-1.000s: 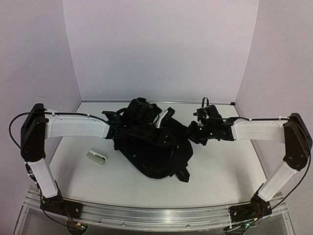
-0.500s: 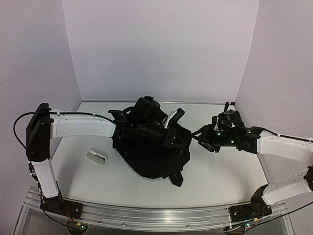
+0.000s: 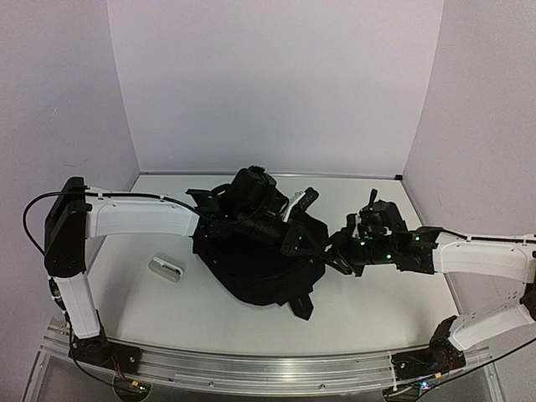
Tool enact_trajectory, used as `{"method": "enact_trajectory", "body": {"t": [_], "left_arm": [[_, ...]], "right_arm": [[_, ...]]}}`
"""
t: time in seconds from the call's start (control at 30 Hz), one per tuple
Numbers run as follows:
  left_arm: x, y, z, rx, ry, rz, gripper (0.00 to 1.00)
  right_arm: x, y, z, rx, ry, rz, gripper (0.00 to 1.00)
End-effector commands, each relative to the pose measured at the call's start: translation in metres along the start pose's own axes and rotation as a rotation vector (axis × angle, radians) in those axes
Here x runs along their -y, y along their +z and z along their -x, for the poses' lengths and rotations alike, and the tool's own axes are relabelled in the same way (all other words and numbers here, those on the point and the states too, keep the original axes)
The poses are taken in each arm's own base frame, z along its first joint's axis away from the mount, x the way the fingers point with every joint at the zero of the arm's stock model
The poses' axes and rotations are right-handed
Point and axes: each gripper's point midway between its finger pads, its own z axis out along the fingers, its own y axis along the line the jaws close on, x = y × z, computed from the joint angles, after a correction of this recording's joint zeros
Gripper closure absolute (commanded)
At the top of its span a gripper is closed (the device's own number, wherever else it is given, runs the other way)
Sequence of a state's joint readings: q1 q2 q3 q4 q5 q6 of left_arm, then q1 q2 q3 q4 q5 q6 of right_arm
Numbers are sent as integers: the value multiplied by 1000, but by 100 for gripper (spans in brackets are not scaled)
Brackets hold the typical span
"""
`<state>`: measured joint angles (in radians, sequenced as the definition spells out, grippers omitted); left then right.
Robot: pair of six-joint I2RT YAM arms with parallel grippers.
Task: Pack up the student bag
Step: Zip the student bag at the center of the board.
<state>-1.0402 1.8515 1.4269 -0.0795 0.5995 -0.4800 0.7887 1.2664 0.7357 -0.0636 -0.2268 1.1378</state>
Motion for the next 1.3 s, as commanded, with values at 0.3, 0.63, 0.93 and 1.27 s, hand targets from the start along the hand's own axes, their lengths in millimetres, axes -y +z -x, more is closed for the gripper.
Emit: {"method": "enact_trajectory", "body": {"t": [0.3, 0.63, 0.93, 1.27], "left_arm": [[42, -27, -3, -20, 93, -64, 100], [41, -63, -35, -66, 50, 15, 100], [18, -82, -46, -74, 38, 170, 100], [9, -110, -27, -10, 72, 248, 100]], "right_arm": [[15, 9, 27, 148, 53, -38, 100], [41, 5, 84, 295, 86, -120, 100], [47, 10, 118, 354, 86, -166, 100], [62, -22, 164, 484, 106, -199, 100]]}}
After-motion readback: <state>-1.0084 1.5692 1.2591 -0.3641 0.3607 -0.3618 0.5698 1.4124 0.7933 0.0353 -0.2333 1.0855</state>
